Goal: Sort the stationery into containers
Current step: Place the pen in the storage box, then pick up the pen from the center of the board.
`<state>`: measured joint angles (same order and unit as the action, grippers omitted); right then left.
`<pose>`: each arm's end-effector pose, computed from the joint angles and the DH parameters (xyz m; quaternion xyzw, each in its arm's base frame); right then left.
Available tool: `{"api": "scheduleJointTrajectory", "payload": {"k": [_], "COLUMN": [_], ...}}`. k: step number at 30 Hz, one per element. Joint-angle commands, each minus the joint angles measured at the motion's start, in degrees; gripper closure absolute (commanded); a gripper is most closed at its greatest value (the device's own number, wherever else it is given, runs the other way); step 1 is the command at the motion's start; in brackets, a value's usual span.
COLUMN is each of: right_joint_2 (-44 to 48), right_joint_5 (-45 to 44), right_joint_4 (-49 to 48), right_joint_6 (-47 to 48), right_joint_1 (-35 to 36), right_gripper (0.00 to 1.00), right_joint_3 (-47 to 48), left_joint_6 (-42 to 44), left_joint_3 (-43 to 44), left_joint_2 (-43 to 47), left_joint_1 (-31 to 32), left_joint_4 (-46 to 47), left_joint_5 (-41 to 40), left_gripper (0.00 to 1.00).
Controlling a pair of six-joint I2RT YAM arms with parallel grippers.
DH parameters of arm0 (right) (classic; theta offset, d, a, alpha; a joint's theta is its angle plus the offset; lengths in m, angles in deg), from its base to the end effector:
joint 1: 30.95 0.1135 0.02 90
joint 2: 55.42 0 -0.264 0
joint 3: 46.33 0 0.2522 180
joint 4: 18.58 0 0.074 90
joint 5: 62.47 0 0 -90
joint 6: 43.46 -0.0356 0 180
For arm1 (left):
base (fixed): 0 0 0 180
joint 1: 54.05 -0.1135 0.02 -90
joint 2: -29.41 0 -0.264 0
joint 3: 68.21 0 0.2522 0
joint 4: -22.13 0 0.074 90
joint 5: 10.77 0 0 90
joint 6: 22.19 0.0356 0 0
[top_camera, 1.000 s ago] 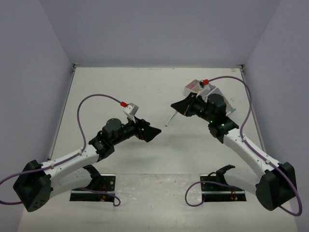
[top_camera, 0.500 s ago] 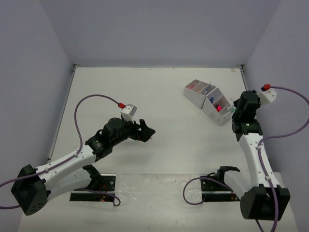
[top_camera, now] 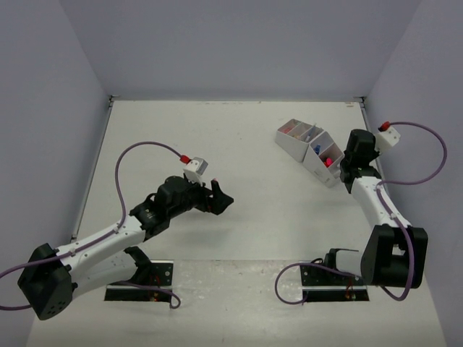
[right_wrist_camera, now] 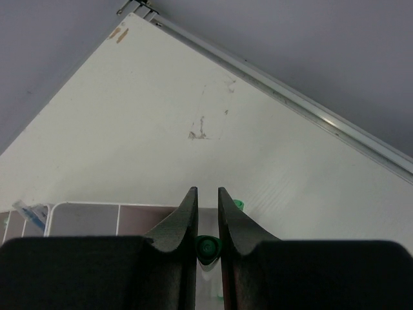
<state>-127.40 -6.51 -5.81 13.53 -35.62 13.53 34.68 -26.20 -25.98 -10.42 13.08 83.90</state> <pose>0.2762 -0.0426 0.2680 0.4093 0.7119 -0.1132 0.5593 0.1548 -0.1516 0.2306 0.0985 0.8249 -0.3715 0.4145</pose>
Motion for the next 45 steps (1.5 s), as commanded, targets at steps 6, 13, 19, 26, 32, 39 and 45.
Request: {"api": "scheduleJointTrajectory", "payload": {"k": [6,13,19,26,32,39,45], "right_joint_2": [-1.7,-1.1,9.3,17.8,21.2,20.2,21.3], "right_joint_5": [1.0,4.5,8.4,16.9,20.2,22.1,24.4], "right_joint_4": [-2.5,0.3,6.6,13.6,13.7,13.7,12.7], "right_joint_6": [-2.6,-2.7,-0.9,4.1,4.7,5.6,5.7], "right_joint_1": [-0.3,-0.3,4.1,11.7,11.8,11.7,11.8], "right_gripper": [0.69,0.47,0.44,0.42,0.41,0.39,0.40], "right_joint_3": [-1.3,0.6,3.5,5.4,2.8,3.2,2.4], "left_joint_6": [1.1,-2.5,-7.4,-12.7,-15.9,-19.9,-21.1], "left_joint_3": [-0.9,3.2,9.6,18.0,26.7,32.2,30.7], "left_joint_2": [0.6,-5.3,-14.4,-25.9,-37.4,-46.7,-50.9], "left_joint_1": [0.1,0.0,0.1,0.2,1.0,4.3,4.4], "left_joint_4": [0.1,-6.8,-12.9,-16.2,-24.1,-30.6,-30.9], "left_joint_5": [-0.1,-10.6,-19.4,-23.1,-28.5,-32.7,-31.6], "left_gripper": [0.00,0.00,0.02,0.15,0.29,0.54,0.71]}}
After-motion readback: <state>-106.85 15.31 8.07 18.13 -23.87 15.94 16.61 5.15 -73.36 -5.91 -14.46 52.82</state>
